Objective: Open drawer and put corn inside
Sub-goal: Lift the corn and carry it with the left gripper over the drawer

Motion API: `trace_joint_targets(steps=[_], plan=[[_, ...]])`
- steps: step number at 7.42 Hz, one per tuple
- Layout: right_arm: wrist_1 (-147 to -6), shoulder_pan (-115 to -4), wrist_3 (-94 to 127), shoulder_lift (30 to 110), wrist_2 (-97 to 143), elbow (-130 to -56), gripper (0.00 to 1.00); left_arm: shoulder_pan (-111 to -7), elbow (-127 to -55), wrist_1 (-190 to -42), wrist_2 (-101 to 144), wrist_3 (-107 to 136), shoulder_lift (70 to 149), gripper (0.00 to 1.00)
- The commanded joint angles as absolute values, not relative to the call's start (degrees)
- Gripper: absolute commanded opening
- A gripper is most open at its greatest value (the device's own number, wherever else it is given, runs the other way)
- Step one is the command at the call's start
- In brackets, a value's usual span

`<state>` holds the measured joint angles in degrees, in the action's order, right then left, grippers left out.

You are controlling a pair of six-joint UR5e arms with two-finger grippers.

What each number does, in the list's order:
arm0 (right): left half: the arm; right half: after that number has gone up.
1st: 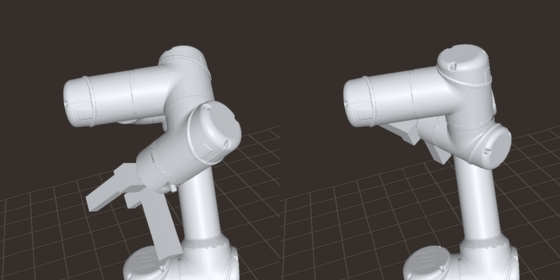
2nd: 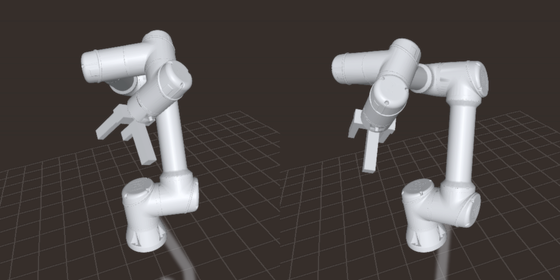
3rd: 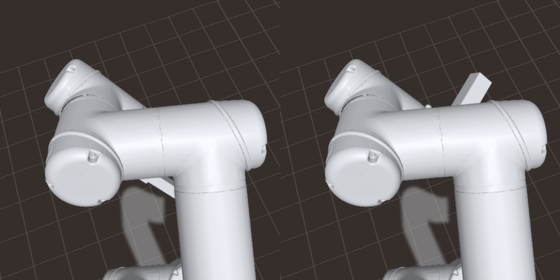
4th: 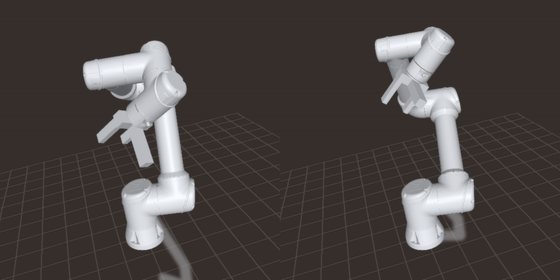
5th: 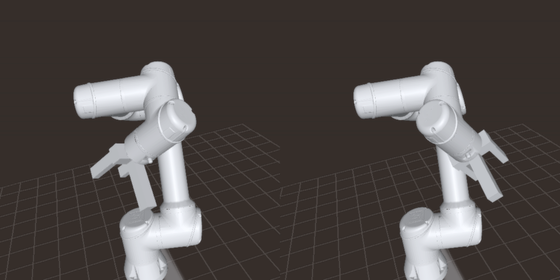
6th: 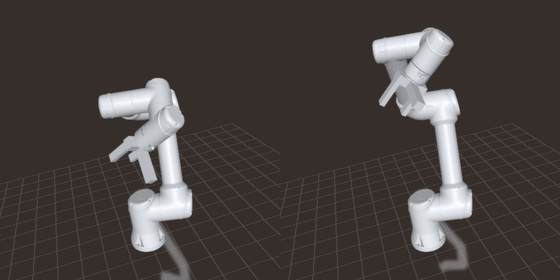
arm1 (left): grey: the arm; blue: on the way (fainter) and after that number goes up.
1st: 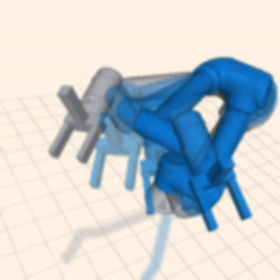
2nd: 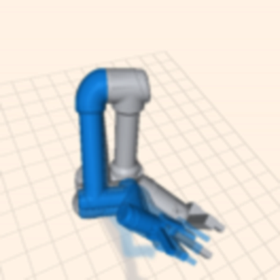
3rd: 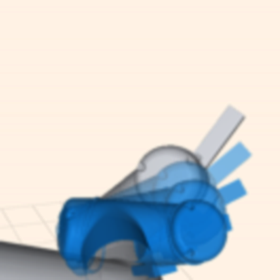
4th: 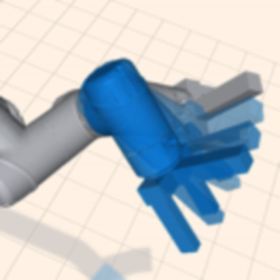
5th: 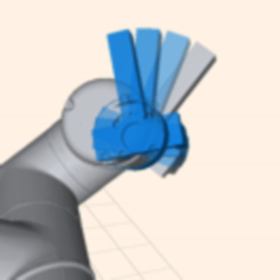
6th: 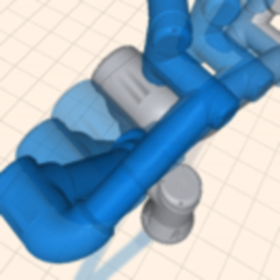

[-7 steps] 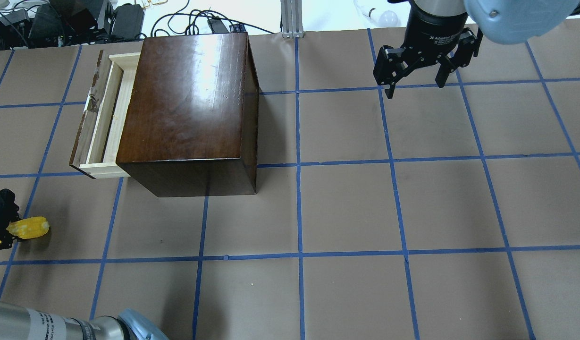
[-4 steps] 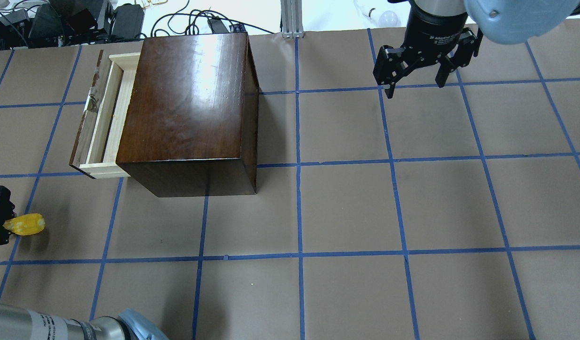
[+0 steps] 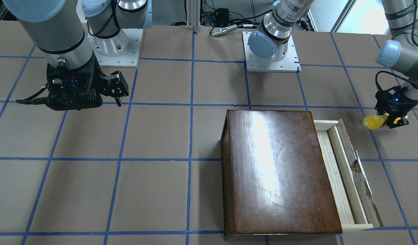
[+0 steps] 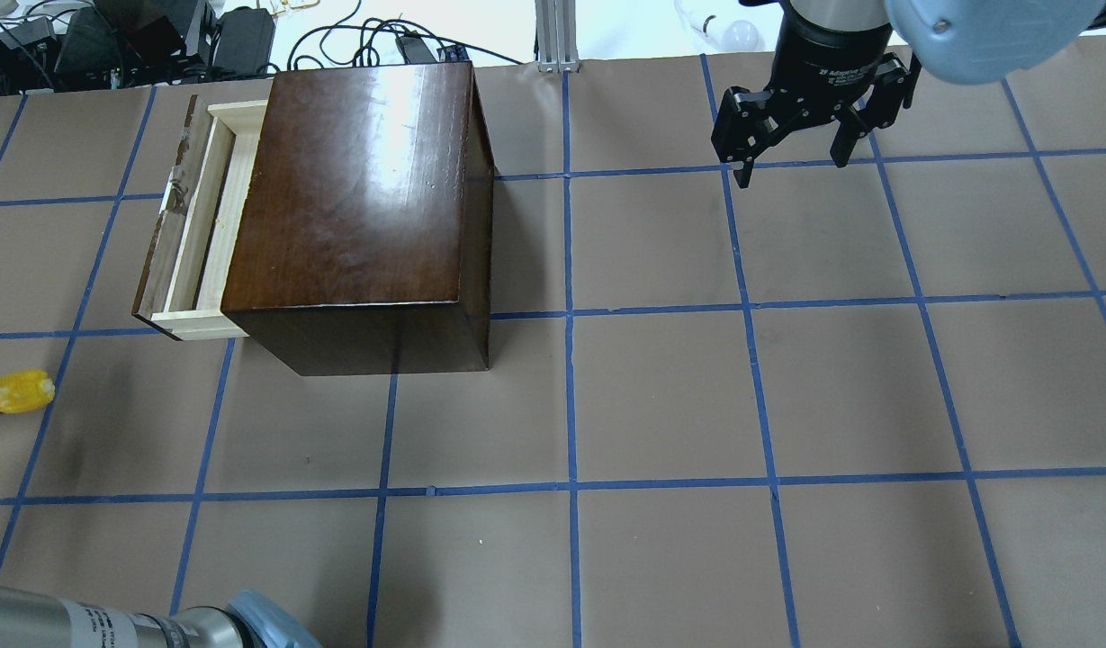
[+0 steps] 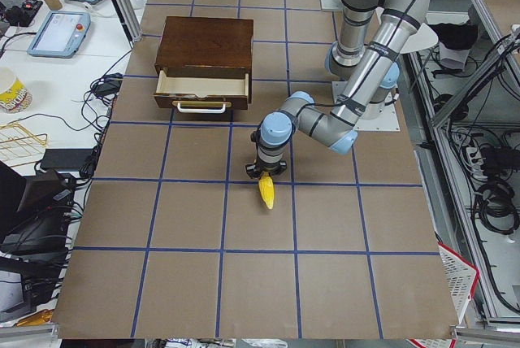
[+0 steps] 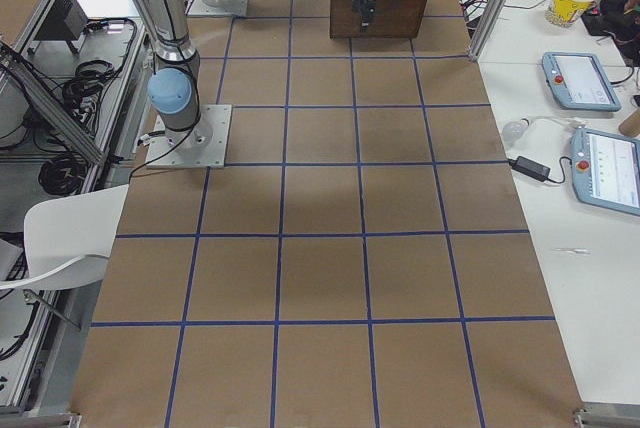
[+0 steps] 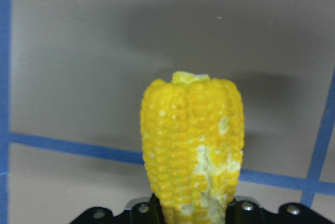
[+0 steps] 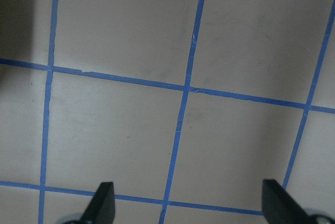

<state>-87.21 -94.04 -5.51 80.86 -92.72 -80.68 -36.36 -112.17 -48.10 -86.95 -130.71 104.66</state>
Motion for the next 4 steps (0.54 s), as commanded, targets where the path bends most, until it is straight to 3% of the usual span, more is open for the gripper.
trace_joint_targets(steps=[1, 4], plan=[[-87.3, -94.0, -5.5, 80.9, -92.7, -80.7, 1.00, -41.0, -101.1, -64.4, -86.1, -121.4, 102.1, 0.00], [-87.2, -94.0, -5.5, 80.9, -92.7, -80.7, 1.00, -51.6, -87.9, -80.2, -85.6, -95.2, 102.4, 0.00]])
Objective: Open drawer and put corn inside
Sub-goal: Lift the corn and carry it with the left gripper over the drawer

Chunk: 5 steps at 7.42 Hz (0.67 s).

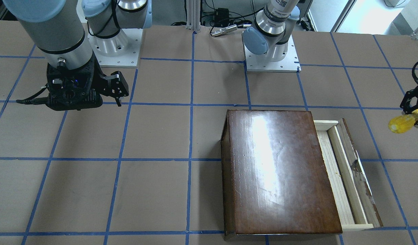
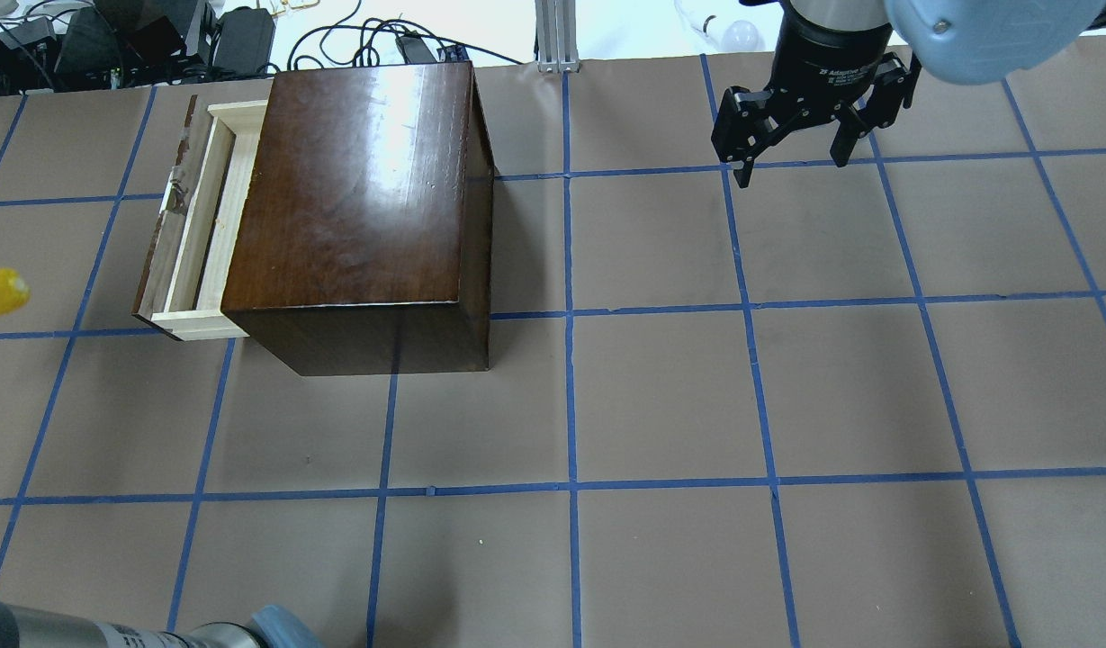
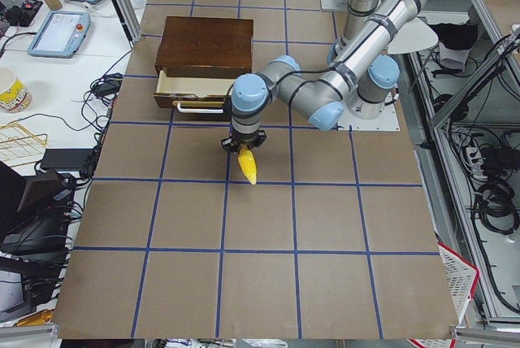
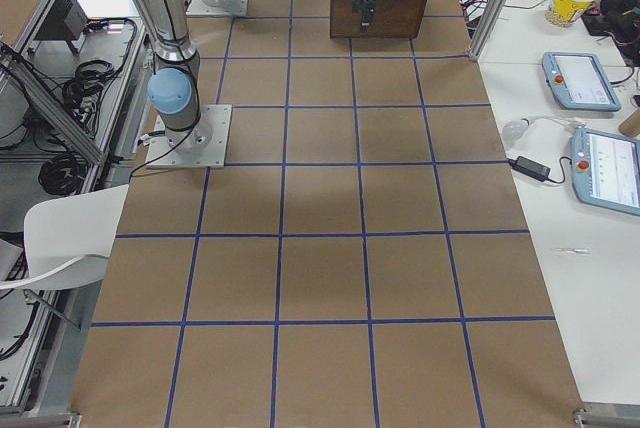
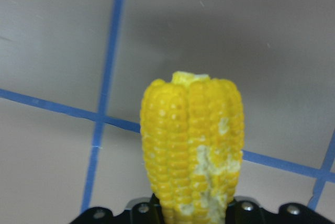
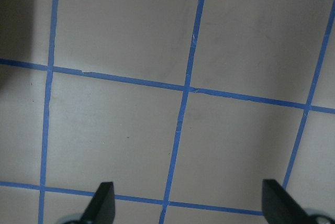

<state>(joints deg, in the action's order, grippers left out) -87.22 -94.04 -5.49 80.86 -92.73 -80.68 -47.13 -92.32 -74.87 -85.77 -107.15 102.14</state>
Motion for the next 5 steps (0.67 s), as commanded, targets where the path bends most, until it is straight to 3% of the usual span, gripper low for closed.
trace_joint_targets(steps=[1, 5], plan=[[-87.2, -94.0, -5.4, 80.9, -92.7, -80.7, 1.00, -55.9, -87.4, -80.5, -84.1, -78.3, 102.4, 0.00], [-87.2, -94.0, -5.5, 80.9, -92.7, -80.7, 1.00, -65.0, -83.1, -79.5, -82.2, -38.1, 105.0, 0.00]])
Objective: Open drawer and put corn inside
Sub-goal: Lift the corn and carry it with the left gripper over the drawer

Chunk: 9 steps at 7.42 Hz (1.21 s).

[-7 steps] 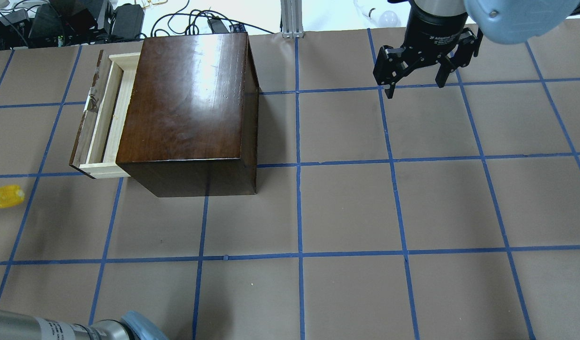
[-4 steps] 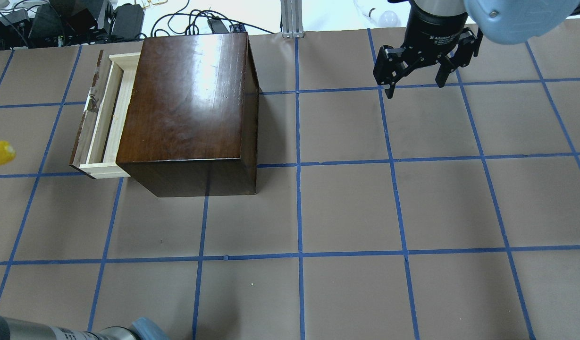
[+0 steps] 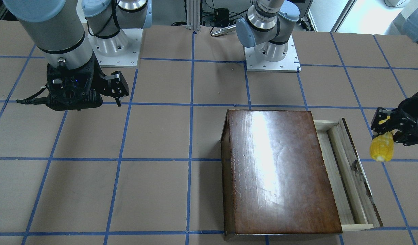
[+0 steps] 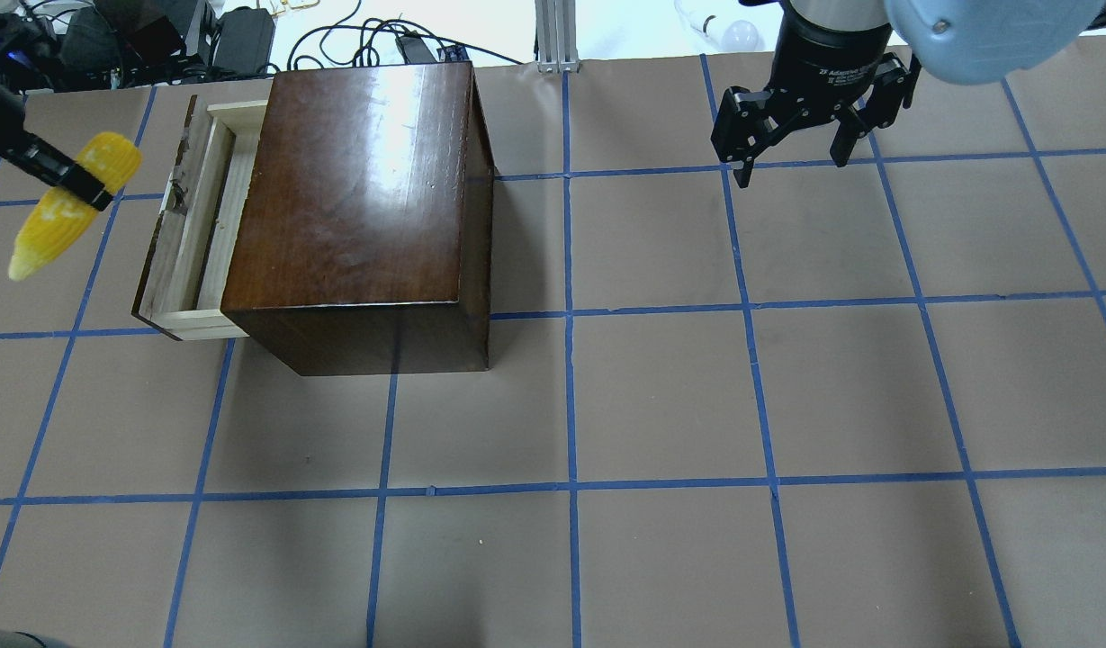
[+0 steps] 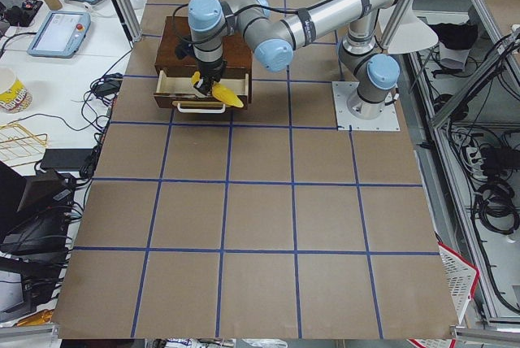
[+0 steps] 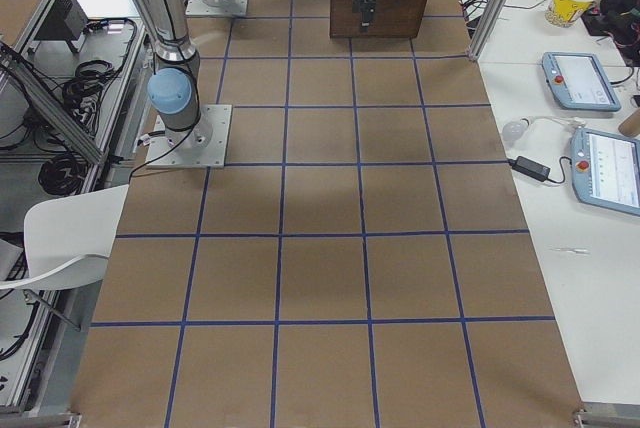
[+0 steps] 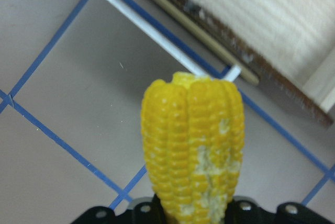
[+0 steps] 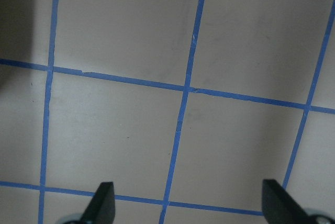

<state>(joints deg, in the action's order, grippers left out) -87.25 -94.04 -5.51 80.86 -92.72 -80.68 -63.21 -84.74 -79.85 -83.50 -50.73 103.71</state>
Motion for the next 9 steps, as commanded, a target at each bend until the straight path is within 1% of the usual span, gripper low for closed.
trace_joint_targets(steps=[1, 2, 5, 9], plan=[[-87.3, -94.0, -5.5, 80.9, -92.7, -80.7, 1.00, -66.7, -82.7, -79.0, -82.7, -32.8, 105.8, 0.00], [-87.3, -94.0, -5.5, 80.9, -92.7, -80.7, 1.00, -68.0, -82.8, -76.5, -82.9, -26.9, 107.0, 0.00], [-87.2, -94.0, -5.5, 80.9, -92.7, -80.7, 1.00, -70.9, -82.7, -73.6, -83.0, -19.5, 109.5, 0.00], [-87.3, -94.0, -5.4, 80.9, -92.7, -80.7, 1.00, -71.2, -82.7, -72.3, -84.2, -18.7, 112.2, 0.00]])
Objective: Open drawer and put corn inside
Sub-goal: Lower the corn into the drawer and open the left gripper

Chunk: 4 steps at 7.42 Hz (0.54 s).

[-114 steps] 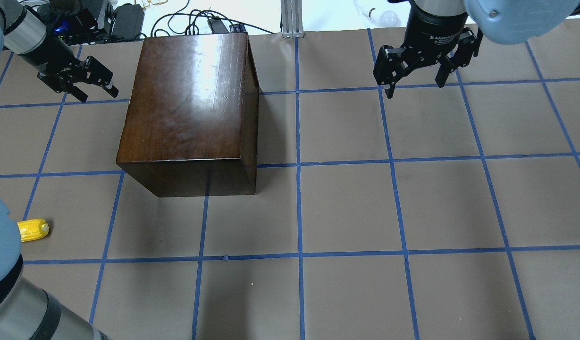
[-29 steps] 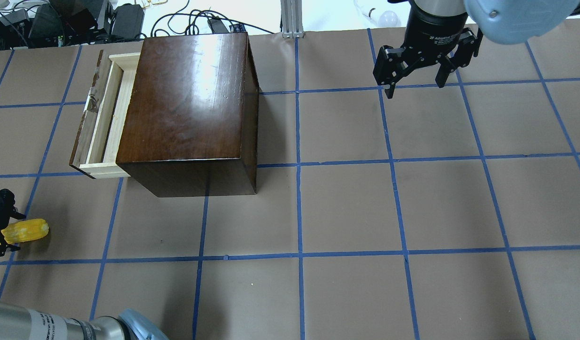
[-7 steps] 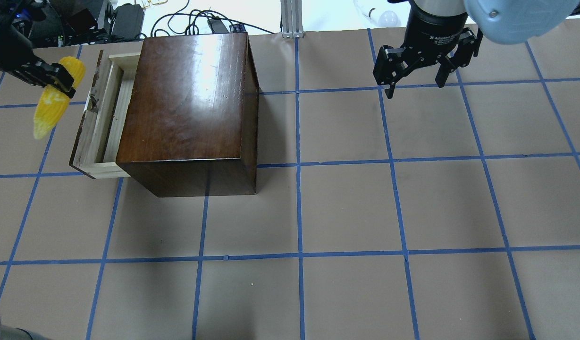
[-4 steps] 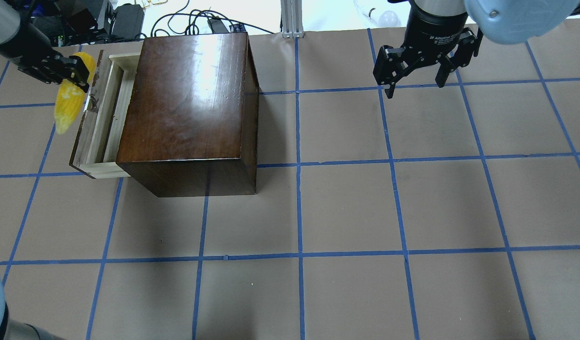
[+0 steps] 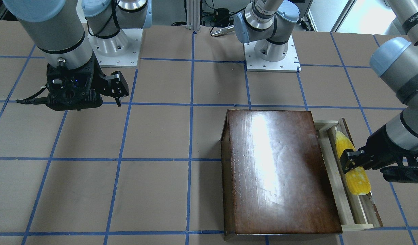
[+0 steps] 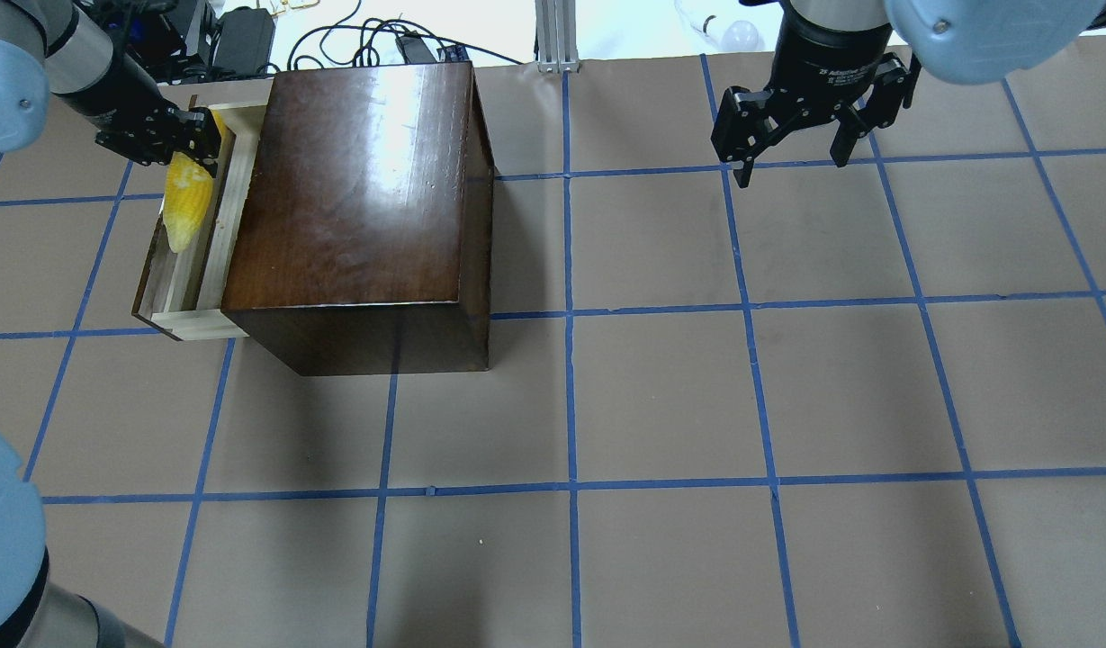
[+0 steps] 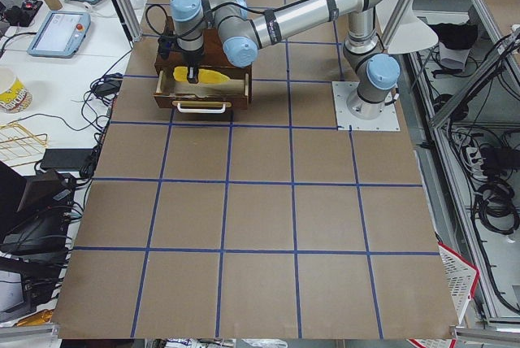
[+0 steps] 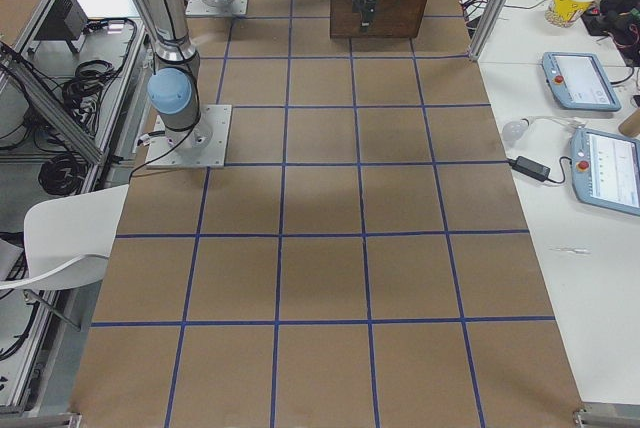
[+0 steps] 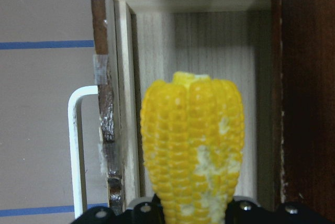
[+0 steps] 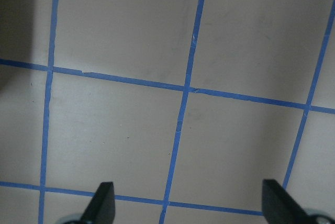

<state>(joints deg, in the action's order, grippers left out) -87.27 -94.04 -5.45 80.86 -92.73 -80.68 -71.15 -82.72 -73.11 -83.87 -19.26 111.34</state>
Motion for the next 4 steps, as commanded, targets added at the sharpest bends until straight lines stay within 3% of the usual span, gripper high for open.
trace_joint_targets(steps=[1, 4], plan=[[-87.3, -94.0, -5.5, 80.9, -92.7, -80.7, 1.00, -71.3, -82.7, -72.2, -85.9, -17.1, 112.6, 0.00], [-87.3, -94.0, -5.5, 80.9, -92.7, -80.7, 1.00, -72.2, -83.3, -72.2, -86.0, -14.6, 113.0, 0.00]])
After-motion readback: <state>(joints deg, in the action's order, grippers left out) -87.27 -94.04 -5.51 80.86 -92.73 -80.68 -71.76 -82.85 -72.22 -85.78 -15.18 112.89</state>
